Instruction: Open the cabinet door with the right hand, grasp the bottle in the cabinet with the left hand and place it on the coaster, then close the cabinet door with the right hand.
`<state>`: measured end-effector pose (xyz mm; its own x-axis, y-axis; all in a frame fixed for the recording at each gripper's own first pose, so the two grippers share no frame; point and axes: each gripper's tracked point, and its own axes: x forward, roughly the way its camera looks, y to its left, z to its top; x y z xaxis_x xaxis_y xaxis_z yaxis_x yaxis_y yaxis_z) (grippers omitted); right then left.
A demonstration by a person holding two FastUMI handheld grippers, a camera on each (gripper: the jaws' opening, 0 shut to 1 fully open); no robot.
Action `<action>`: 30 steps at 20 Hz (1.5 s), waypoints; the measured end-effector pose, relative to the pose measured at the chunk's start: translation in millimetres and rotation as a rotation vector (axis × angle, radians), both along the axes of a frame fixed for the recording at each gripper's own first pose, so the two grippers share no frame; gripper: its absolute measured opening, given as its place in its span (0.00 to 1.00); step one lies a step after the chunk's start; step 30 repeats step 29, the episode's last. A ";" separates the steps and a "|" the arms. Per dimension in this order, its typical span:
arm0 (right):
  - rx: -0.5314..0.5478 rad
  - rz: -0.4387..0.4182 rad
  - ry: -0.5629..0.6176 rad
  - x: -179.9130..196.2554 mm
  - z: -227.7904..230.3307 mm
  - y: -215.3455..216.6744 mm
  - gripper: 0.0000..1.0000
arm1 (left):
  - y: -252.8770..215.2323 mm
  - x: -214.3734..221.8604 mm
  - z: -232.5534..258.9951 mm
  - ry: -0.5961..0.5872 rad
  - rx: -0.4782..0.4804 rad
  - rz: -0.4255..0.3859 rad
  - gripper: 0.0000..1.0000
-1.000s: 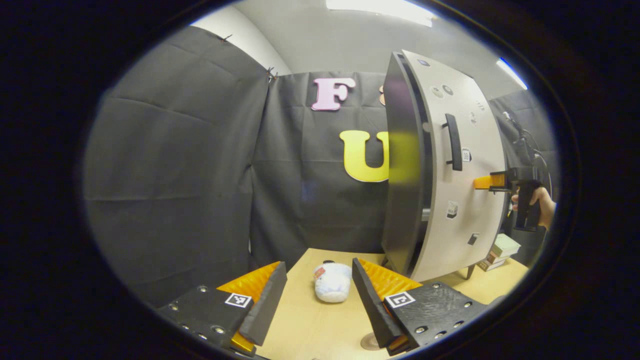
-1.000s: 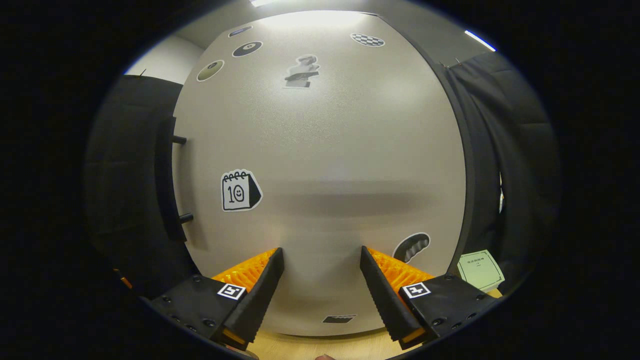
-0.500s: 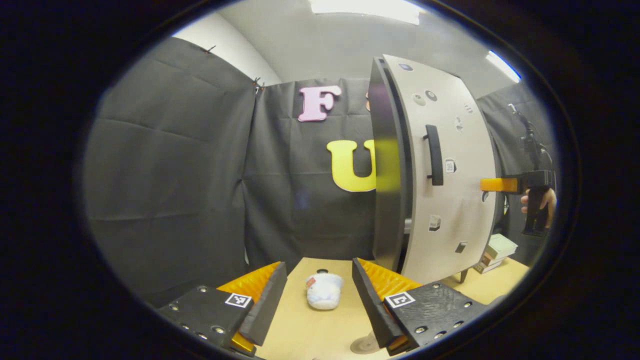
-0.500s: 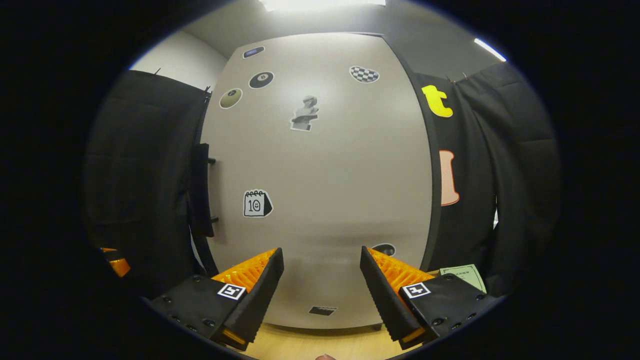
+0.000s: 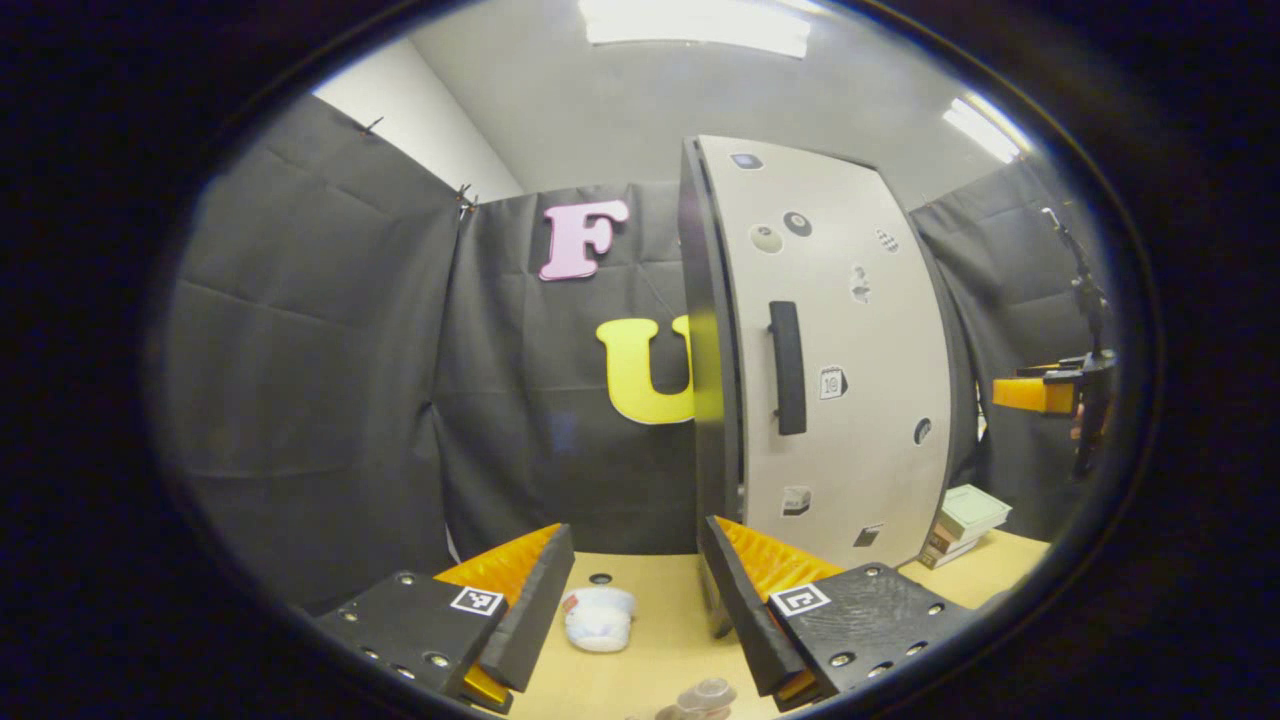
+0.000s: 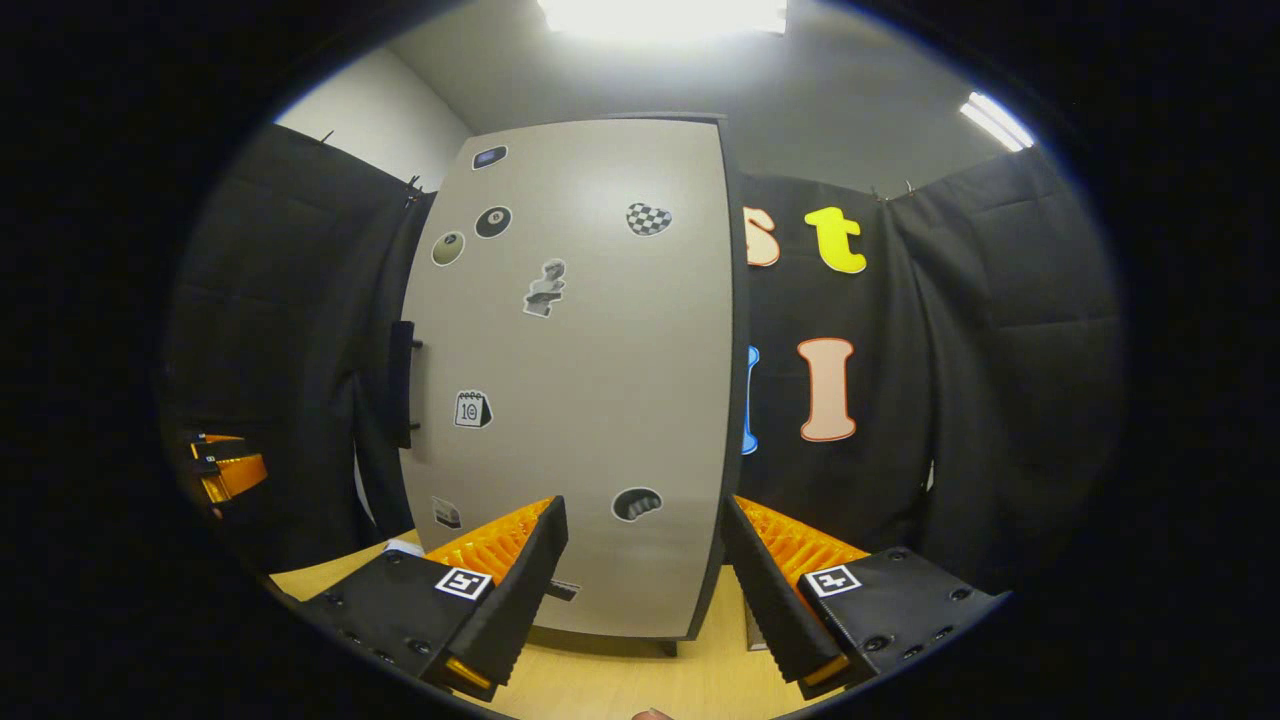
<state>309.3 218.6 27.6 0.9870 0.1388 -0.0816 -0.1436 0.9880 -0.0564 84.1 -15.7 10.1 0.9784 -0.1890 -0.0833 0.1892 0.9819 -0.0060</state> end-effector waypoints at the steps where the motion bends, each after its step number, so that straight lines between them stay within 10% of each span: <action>1: -0.004 -0.013 -0.002 -5.3 0.4 -11.1 0.97 | -9.5 2.4 5.1 -0.006 -0.004 -0.012 0.80; 10: 0.004 -0.070 0.003 -39.2 -8.1 -77.3 0.98 | -69.0 -1.8 27.7 -0.038 -0.017 -0.069 0.80; 30: 0.065 -0.014 0.014 -51.6 -19.4 -81.1 0.98 | -55.4 -17.2 33.5 -0.046 -0.010 0.001 0.79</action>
